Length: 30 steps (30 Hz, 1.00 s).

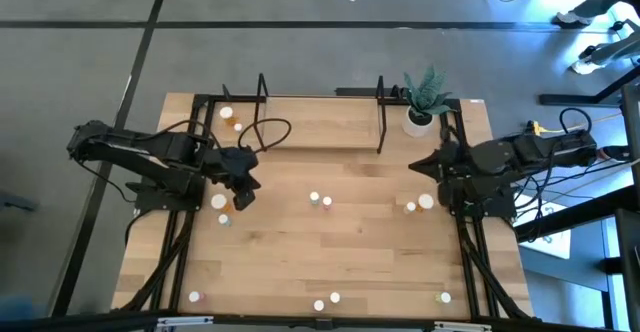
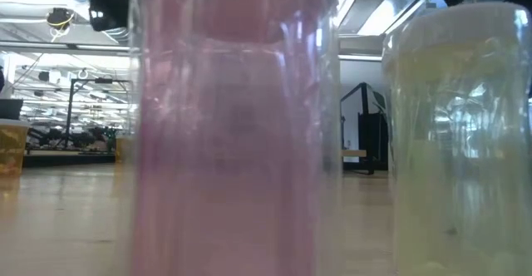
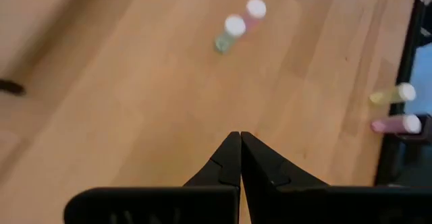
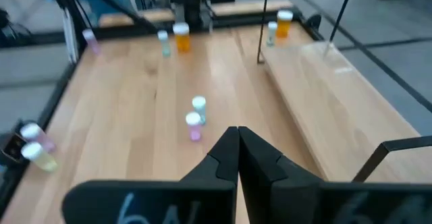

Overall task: Pick and place medicine bottles onto shelf by color
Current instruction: Put the bottom left orange pill bottle on the shelf

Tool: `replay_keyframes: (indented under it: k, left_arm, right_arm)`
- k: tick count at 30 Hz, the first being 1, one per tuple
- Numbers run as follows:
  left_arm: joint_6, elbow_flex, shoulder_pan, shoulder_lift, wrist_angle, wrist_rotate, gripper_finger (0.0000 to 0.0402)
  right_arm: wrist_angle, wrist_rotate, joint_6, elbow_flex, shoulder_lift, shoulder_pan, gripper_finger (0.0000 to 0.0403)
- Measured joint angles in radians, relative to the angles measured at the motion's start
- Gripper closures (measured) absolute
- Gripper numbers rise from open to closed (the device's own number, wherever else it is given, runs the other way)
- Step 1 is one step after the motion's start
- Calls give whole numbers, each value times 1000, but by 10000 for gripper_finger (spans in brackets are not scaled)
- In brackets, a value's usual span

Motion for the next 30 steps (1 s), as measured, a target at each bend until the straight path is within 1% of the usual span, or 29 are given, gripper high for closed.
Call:
replay_keyframes:
  k: [6, 9, 13, 17, 19, 30]
  left_arm:
    - [-27, 0, 0, -2, -96, 54, 401]
    - [-66, 0, 0, -2, -117, 59, 401]
    - [-58, 0, 0, -2, -120, 58, 401]
    - [-49, 0, 0, -2, -119, 56, 401]
    - [-49, 0, 0, -2, -119, 56, 401]
    - [-40, 0, 0, -2, -119, 55, 401]
  right_arm:
    - [-12, -7, -7, 35, 110, 0, 393]
    - [-12, -33, 8, 35, 139, 0, 393]
    - [-11, -49, 23, 35, 161, 0, 393]
    - [-11, -193, -4, 35, 163, 0, 393]
    - [-11, -234, 13, 35, 162, 1, 393]
    - [-10, -237, 22, 35, 161, 0, 393]
